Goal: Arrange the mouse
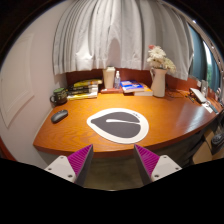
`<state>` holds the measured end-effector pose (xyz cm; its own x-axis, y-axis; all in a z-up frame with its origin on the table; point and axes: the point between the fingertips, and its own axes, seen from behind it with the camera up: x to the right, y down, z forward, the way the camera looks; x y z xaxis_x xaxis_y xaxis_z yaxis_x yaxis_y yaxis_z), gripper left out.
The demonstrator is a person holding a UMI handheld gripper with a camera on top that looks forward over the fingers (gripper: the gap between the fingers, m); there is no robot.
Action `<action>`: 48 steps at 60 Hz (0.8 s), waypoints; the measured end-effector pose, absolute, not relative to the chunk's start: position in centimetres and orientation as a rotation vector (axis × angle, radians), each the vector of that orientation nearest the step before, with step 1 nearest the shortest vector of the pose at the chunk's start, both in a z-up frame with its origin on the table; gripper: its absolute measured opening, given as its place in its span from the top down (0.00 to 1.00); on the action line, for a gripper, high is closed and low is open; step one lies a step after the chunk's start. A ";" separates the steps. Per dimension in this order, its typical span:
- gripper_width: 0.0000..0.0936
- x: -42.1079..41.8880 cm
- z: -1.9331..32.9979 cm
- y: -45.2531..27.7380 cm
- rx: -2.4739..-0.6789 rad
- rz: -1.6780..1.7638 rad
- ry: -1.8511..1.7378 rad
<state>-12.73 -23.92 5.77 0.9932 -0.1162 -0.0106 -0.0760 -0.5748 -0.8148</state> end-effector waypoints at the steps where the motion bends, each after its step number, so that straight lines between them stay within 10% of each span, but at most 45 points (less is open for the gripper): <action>1: 0.13 -14.0 5.1 -23.5 -2.190 -0.043 0.120; 48: 0.14 -39.9 -1.0 -0.6 -2.275 0.114 -0.096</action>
